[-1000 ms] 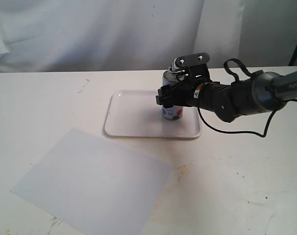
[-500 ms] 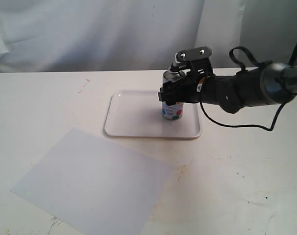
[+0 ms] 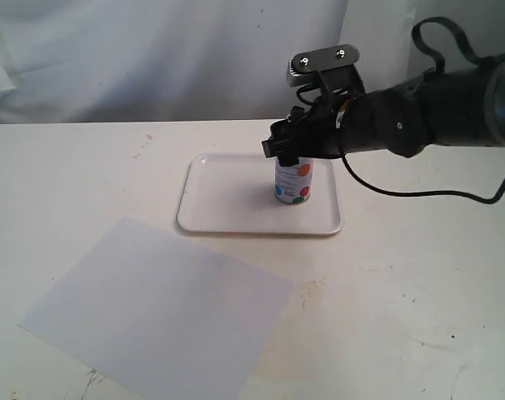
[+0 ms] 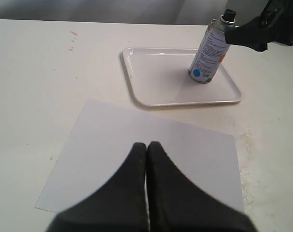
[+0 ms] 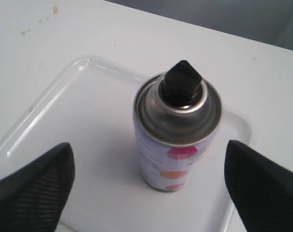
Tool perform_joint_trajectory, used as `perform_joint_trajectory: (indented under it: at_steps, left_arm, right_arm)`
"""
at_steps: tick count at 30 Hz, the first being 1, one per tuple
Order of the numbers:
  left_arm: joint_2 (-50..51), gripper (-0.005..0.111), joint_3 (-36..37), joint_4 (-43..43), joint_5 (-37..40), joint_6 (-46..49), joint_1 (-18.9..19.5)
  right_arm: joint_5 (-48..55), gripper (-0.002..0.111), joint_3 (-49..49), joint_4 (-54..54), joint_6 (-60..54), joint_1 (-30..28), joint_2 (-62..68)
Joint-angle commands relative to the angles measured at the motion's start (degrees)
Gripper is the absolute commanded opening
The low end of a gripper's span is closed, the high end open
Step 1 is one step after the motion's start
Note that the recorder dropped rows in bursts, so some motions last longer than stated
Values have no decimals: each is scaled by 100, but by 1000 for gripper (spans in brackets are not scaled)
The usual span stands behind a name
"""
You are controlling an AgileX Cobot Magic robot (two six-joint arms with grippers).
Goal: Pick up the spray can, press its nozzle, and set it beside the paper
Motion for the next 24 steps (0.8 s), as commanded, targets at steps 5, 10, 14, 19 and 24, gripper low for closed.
perform_joint_trajectory:
  at_steps: [5,10,14,19,24]
  left_arm:
    - [-76,0,4,-110,-3,5,16]
    - [-520,0,4,-109,-13,5,16]
    - [-869,0,4,-98,-179,-342,16]
    - [-966,0,4,328,-328,-694,16]
    - [-966,0,4,763,-1153,-1140,16]
  right_arm:
    - [1444,60,-16,346,22,2,-825]
    - [2224,16,9,487,90,2,-1303]
    - [2113,0,341,590,90,2,-1791]
    - [952,0,1422,637,378,2,-2497]
    - [-101,0,2482,728,457,2,-3584]
